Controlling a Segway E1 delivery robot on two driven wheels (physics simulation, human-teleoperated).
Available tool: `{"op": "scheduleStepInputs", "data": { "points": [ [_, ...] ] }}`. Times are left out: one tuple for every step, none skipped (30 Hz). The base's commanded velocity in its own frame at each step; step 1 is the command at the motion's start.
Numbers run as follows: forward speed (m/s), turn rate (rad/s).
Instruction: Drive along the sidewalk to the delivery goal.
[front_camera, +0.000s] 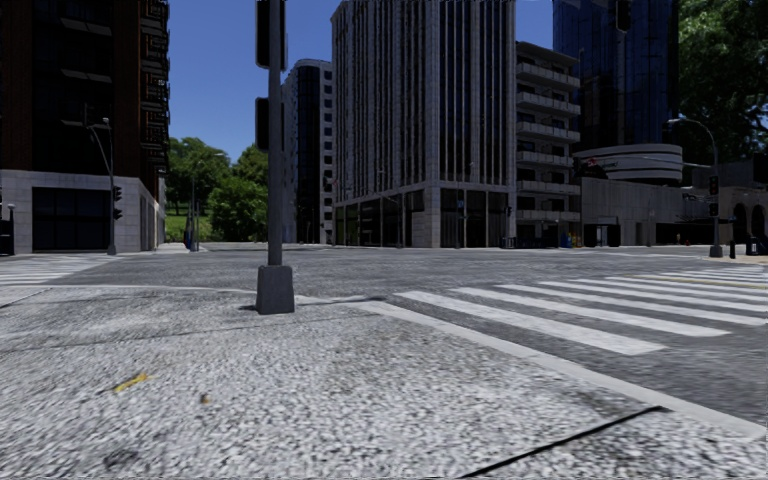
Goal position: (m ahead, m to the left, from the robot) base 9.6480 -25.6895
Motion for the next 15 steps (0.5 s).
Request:
{"op": "scheduleStepInputs", "data": {
  "points": [
    [2.00, -0.50],
    [2.00, -0.50],
    [2.00, -0.55],
    [2.00, -0.59],
    [2.00, -0.60],
    [2.00, -0.63],
    [2.00, -0.63],
    [2.00, -0.66],
    [2.00, -0.67],
    [2.00, -0.67],
    [2.00, -0.67],
    [2.00, -0.67],
    [2.00, -0.67],
    [2.00, -0.67],
    [2.00, -0.67]
  ]
}}
